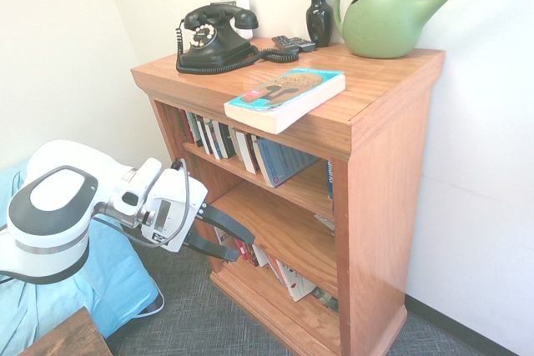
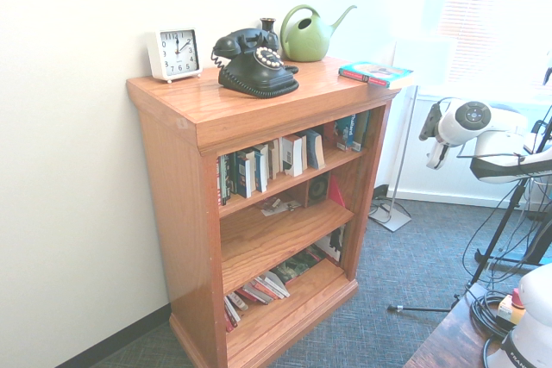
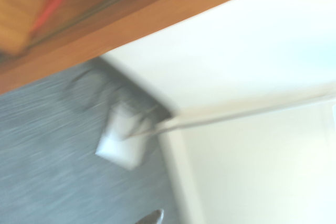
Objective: Organize the shelf
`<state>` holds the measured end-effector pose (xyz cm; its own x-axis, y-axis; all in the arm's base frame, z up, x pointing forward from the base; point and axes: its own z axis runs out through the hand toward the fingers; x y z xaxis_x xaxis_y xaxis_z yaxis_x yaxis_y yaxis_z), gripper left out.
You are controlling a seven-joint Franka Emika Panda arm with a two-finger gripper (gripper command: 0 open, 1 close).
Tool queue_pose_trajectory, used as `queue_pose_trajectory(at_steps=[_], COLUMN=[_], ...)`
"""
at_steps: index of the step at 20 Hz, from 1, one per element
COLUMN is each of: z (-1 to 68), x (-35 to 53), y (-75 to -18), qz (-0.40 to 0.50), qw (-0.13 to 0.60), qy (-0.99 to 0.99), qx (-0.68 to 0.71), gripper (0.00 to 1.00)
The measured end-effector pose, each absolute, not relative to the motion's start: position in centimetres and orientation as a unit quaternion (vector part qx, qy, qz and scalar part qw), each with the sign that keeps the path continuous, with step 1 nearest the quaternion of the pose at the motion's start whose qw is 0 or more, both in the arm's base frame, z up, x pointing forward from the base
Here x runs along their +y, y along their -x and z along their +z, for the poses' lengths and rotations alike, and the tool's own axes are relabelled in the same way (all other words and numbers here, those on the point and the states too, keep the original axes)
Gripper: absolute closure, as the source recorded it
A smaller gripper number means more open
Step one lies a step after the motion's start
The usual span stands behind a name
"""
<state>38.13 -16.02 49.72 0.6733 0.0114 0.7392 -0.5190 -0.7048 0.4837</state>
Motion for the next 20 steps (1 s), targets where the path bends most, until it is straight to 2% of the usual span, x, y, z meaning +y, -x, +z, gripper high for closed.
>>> queue_pose_trajectory(at_steps=[9, 20], z=[56.6, 59.8], x=[-11.7, -7.6], y=[-39.8, -47.0], qz=[0.468, 0.488], qw=[0.418, 0.446], qy=[-0.775, -0.749], qx=[-0.075, -0.043], gripper=[0.0, 0.0])
